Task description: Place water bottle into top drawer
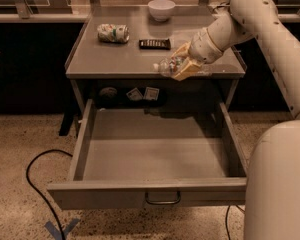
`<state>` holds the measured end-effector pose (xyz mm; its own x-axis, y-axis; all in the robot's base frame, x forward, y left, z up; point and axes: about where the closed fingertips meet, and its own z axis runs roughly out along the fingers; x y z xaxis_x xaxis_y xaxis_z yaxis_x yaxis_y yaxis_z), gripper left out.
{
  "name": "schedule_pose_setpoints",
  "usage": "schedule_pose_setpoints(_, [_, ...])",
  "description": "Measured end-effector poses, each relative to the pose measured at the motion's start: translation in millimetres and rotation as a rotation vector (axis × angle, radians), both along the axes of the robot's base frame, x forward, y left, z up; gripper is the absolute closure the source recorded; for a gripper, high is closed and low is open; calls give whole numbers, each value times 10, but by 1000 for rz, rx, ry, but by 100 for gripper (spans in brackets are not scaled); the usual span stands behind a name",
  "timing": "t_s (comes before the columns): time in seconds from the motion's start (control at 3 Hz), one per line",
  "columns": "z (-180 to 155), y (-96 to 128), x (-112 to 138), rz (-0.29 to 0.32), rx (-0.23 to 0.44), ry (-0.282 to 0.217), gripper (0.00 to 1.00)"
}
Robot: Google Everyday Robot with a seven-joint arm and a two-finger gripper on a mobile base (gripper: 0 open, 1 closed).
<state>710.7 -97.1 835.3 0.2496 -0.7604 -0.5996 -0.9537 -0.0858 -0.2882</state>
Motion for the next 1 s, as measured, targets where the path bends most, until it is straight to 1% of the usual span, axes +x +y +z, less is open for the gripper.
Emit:
schedule_pose_setpoints(0.33, [230,42,-21,-20,-18,9,100])
schedule_pose_setpoints(0.67, [670,38,-113,-58,-35,13,100])
schedule_pose_setpoints(1.0, [751,-38,-256,-74,-13,52,100])
